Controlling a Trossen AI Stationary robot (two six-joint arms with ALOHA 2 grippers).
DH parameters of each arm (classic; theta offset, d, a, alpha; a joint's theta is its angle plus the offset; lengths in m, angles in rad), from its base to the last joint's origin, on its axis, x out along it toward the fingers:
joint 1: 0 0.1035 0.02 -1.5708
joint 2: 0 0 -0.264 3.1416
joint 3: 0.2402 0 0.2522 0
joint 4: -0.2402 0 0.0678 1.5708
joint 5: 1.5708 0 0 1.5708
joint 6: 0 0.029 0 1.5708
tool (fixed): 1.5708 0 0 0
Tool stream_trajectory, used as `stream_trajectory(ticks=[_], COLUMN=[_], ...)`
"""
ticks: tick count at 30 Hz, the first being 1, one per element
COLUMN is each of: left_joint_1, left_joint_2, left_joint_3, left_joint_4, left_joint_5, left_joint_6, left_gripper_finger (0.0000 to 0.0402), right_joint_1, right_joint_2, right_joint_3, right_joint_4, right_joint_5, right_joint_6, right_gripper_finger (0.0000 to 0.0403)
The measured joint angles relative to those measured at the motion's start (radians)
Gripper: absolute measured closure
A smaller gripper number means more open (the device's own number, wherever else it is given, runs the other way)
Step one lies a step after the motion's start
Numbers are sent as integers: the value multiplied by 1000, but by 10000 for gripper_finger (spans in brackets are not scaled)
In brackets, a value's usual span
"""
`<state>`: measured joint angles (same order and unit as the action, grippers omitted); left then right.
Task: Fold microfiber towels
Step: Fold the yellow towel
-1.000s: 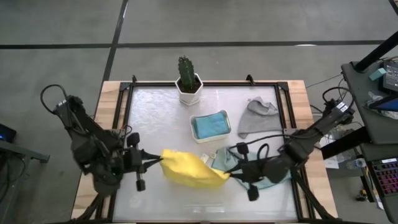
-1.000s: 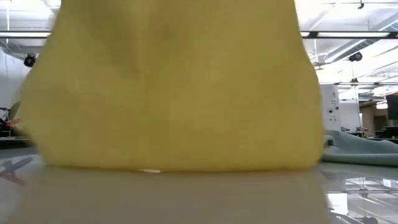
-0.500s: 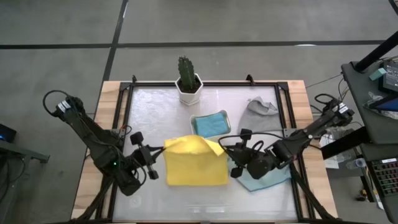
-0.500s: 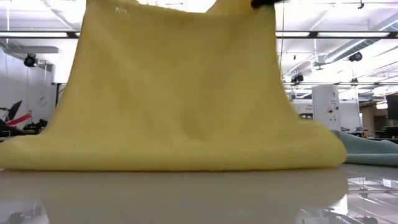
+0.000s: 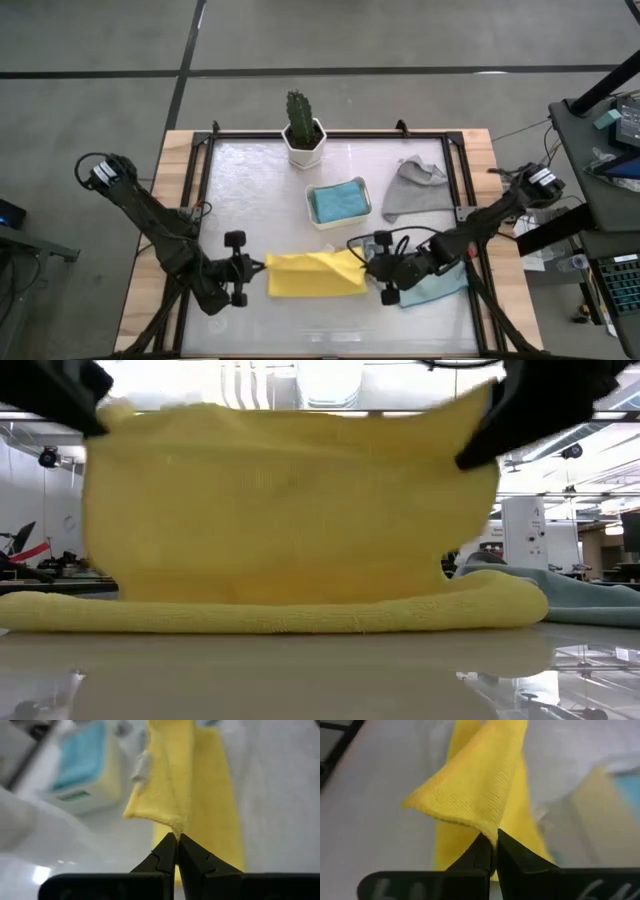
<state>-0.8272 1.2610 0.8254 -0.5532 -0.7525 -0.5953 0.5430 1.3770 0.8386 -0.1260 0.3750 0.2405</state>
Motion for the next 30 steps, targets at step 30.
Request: stream_trajectory(ticks=[30], left_joint_1=[15], left_joint_2=[146], left_joint_3=[-93], left_joint_4=[207], left_joint_5=[327], left_joint_6=[-434], left_gripper_finger=[272], right_joint_1=[27], right_joint_2=[126], right_joint_3=[9], right_joint_4=[75], right_joint_5=[-442], right_joint_6=[322], right_gripper_finger=[248])
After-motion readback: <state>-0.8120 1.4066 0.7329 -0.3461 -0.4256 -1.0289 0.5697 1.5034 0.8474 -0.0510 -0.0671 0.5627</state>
